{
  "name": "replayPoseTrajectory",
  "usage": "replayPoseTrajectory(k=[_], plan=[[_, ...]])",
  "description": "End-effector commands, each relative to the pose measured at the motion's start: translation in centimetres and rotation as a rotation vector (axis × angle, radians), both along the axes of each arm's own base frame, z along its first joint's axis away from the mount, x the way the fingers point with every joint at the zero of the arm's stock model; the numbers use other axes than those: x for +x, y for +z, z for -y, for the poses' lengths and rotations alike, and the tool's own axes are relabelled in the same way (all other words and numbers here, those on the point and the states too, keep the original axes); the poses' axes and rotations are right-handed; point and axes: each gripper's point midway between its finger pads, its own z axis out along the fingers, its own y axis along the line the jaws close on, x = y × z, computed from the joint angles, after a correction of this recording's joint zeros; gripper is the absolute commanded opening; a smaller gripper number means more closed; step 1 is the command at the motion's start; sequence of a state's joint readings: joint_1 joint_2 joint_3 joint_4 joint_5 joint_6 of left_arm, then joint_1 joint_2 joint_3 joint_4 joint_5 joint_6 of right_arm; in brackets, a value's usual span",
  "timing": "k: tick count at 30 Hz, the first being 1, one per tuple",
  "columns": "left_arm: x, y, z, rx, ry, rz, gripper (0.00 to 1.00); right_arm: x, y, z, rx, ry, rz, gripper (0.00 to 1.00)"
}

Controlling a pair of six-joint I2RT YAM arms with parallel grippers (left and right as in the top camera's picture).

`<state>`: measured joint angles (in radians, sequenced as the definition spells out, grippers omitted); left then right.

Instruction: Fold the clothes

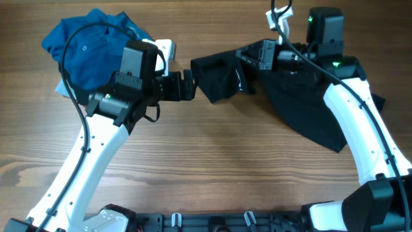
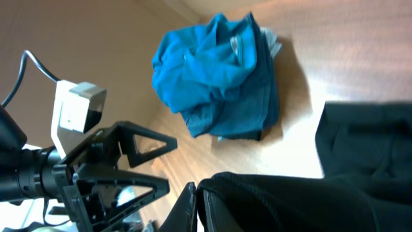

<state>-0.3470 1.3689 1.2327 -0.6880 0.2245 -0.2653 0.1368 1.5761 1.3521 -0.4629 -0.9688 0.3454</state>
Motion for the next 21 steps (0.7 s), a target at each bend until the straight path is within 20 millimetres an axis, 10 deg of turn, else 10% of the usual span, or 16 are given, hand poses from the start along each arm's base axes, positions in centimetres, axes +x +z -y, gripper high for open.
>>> replayPoseTrajectory(k=[1, 8, 15, 17, 21], plan=[[0.3, 0.7, 0.1, 0.002, 0.006, 0.022, 0.96, -0.4, 0.0, -0.2, 0.006, 0.014, -0.024, 0.04], [-1.0, -0.2, 4.0, -0.023, -0.118, -0.005, 0.89, -0.5, 0.1, -0.5, 0.013, 0.015, -0.037, 0.04], [-1.3, -2.1, 11.2, 0.006, -0.291, 0.071, 0.52, -0.2, 0.2, -0.5, 0.046, -0.034, -0.120, 0.04], [-0.6, -2.9, 12.6, 0.038, -0.282, 0.113, 0.70, -0.4, 0.2, -0.8, 0.054, -0.034, -0.144, 0.04], [0.6, -3.6, 14.8, 0.085, -0.229, 0.199, 0.72, -0.9, 0.4, -1.8, 0.063, -0.020, -0.165, 0.04]])
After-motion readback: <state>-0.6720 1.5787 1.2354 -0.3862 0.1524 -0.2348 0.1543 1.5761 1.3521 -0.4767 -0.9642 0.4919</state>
